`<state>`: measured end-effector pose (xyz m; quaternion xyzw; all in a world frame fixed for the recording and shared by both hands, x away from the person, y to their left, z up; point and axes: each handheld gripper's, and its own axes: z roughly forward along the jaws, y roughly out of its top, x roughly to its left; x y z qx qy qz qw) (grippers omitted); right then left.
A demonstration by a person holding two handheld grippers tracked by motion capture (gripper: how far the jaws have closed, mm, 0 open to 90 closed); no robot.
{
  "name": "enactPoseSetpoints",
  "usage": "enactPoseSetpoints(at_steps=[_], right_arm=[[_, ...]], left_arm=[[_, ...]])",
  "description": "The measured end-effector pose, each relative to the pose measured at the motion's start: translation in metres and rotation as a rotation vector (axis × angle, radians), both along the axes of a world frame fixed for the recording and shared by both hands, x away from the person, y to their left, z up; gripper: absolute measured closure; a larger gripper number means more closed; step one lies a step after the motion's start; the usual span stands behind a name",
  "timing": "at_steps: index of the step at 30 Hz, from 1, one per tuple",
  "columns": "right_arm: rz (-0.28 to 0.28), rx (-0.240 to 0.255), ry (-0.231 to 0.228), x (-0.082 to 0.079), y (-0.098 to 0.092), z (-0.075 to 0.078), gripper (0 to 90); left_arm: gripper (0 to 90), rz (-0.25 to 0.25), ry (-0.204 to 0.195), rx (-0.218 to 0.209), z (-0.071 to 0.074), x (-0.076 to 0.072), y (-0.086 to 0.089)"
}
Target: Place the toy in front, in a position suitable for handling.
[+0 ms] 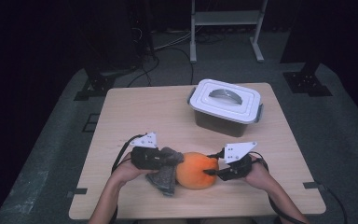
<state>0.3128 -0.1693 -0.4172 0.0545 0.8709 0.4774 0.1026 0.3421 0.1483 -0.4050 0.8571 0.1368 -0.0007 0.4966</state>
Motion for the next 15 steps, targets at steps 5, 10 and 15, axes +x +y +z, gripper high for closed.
enactPoseSetpoints(at_steps=[5, 10, 15], right_arm=[[0.006, 0.004, -0.008, -0.001, 0.002, 0.002, 52.5], [0.003, -0.012, -0.031, 0.0, 0.004, 0.003, 49.7], [-0.026, 0.043, 0.086, 0.003, 0.0, -0.001, 33.3]], left_arm=[[75.6, -0.028, -0.031, -0.033, 0.016, 0.0, -0.012], [75.7, -0.033, -0.016, 0.002, 0.008, -0.001, -0.019], [75.6, -0.028, -0.001, 0.008, 0.002, -0.004, -0.013]])
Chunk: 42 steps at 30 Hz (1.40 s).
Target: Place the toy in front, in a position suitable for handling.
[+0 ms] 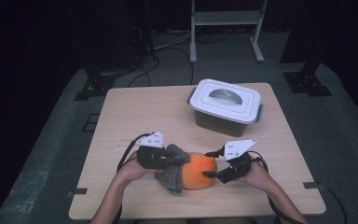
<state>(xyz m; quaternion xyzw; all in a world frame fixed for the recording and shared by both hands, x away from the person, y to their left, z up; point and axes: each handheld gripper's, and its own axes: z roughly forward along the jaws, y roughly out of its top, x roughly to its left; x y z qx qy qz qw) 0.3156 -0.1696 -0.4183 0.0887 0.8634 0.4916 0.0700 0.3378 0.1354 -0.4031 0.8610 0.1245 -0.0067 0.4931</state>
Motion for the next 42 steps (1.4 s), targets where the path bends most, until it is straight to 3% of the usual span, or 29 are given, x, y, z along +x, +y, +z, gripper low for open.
enactPoseSetpoints(at_steps=[4, 6, 9, 15, 19, 22, 27, 33, 37, 42], right_arm=[[-0.007, 0.004, 0.037, -0.001, 0.001, -0.002, 31.7], [-0.001, -0.002, 0.042, -0.002, 0.003, -0.004, 38.2], [0.015, -0.033, -0.038, -0.004, 0.004, 0.001, 50.5], [0.015, -0.042, -0.099, -0.003, 0.013, 0.008, 53.6], [0.016, -0.048, -0.094, -0.003, 0.014, 0.006, 53.4], [0.006, -0.033, -0.047, 0.0, 0.007, 0.002, 47.9], [-0.004, -0.001, 0.029, 0.004, 0.001, -0.001, 41.5], [-0.022, 0.003, 0.027, 0.003, 0.005, 0.0, 45.6], [-0.022, -0.022, -0.015, 0.0, 0.01, 0.005, 51.8], [-0.02, -0.038, -0.051, -0.005, 0.018, 0.009, 52.4]], left_arm=[[75.4, -0.027, 0.019, -0.001, -0.001, -0.007, 0.003], [75.0, -0.033, 0.02, -0.003, 0.0, -0.009, 0.003], [74.9, -0.029, 0.004, -0.001, 0.006, -0.008, 0.001], [74.8, -0.066, -0.044, 0.022, 0.028, -0.006, -0.018], [74.1, -0.091, -0.062, 0.057, 0.031, -0.007, -0.034], [74.6, -0.088, -0.063, 0.084, 0.028, -0.007, -0.036], [74.8, -0.072, -0.053, 0.087, 0.023, -0.006, -0.027], [74.8, -0.055, -0.048, 0.086, 0.02, -0.005, -0.019], [74.9, -0.052, -0.059, 0.101, 0.025, -0.007, -0.021], [74.9, -0.069, -0.082, 0.104, 0.035, -0.009, -0.03]])
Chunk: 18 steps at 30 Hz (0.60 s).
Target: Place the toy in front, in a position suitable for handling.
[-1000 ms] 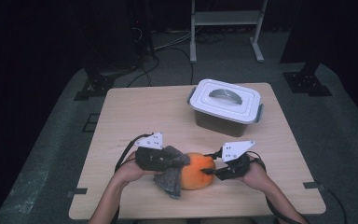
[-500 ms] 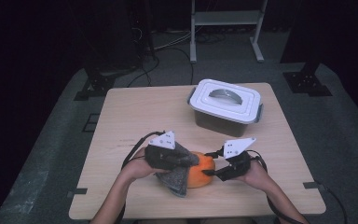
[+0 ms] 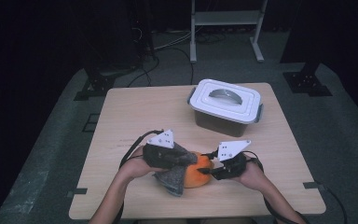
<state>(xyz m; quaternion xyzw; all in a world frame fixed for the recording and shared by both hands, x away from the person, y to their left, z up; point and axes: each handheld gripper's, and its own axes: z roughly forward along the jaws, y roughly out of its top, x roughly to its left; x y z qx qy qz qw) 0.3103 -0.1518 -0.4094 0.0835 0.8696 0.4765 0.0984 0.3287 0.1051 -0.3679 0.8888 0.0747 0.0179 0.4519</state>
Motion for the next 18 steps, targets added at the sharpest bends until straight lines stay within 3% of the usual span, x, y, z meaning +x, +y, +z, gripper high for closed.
enactPoseSetpoints(at_steps=[5, 9, 18], right_arm=[[0.01, -0.001, -0.011, -0.005, 0.005, 0.001, 52.4], [0.018, 0.008, -0.006, -0.005, 0.004, -0.001, 52.5], [0.032, 0.004, -0.001, 0.001, -0.008, -0.008, 54.3]], left_arm=[[74.8, -0.038, -0.014, 0.0, 0.007, -0.003, -0.014], [74.7, -0.049, -0.002, -0.005, 0.005, -0.002, -0.018], [74.3, 0.005, 0.041, -0.025, -0.01, 0.007, 0.002]])
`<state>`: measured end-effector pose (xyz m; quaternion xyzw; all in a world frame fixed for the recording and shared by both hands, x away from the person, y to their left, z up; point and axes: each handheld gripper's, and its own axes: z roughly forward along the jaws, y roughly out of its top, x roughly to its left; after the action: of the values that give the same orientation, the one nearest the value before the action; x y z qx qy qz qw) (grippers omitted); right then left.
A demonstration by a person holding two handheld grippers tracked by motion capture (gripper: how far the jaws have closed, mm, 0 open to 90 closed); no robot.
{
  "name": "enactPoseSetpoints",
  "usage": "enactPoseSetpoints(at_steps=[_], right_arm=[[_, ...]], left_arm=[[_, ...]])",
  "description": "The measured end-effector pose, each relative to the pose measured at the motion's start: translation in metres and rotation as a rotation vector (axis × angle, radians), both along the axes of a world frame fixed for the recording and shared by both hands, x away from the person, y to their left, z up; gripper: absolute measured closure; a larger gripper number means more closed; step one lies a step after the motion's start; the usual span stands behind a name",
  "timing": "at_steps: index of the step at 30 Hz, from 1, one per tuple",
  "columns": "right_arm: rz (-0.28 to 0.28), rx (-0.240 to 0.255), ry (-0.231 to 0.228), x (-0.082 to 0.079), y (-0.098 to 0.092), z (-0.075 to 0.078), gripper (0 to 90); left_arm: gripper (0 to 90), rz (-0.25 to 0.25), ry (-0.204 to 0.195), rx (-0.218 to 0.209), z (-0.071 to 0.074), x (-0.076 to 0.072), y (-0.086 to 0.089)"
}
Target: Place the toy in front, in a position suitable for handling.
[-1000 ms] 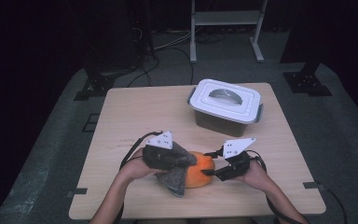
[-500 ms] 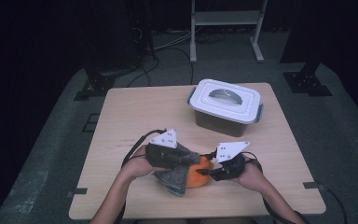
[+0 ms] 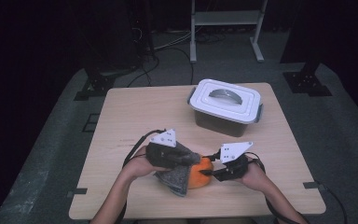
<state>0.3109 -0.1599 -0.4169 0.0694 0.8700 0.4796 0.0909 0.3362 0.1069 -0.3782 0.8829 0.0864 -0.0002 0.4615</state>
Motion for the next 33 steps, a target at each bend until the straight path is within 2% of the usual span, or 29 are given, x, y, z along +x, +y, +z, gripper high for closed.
enactPoseSetpoints(at_steps=[5, 9, 13, 15, 17, 20, 27, 30, 33], right_arm=[[-0.009, 0.001, 0.017, 0.004, -0.007, -0.002, 52.1], [-0.022, -0.002, 0.024, 0.005, -0.002, 0.002, 37.6], [-0.028, 0.043, 0.04, 0.003, 0.001, 0.007, 34.1], [-0.026, 0.027, 0.029, 0.003, 0.004, 0.005, 34.7], [-0.021, 0.023, 0.04, 0.003, 0.002, 0.002, 43.0], [-0.002, 0.004, 0.022, 0.004, -0.004, 0.001, 50.5], [0.003, -0.002, 0.009, 0.002, -0.013, -0.003, 52.5], [0.007, -0.012, -0.016, -0.001, -0.007, 0.0, 52.8], [0.005, -0.021, -0.043, -0.003, -0.001, 0.004, 53.7]], left_arm=[[74.3, 0.05, 0.03, -0.011, -0.01, 0.005, 0.017], [74.4, 0.057, 0.04, -0.017, -0.015, 0.006, 0.017], [74.4, 0.034, 0.038, -0.025, -0.013, 0.005, 0.01], [74.3, 0.03, 0.039, -0.02, -0.013, 0.004, 0.006], [74.3, 0.025, 0.047, -0.028, -0.013, 0.005, 0.008], [74.0, 0.028, 0.049, -0.032, -0.014, 0.006, 0.012], [73.9, 0.062, 0.085, -0.053, -0.022, 0.009, 0.027], [74.9, 0.05, 0.061, -0.042, -0.019, 0.008, 0.024], [75.2, 0.031, 0.049, -0.054, -0.011, 0.005, 0.016]])
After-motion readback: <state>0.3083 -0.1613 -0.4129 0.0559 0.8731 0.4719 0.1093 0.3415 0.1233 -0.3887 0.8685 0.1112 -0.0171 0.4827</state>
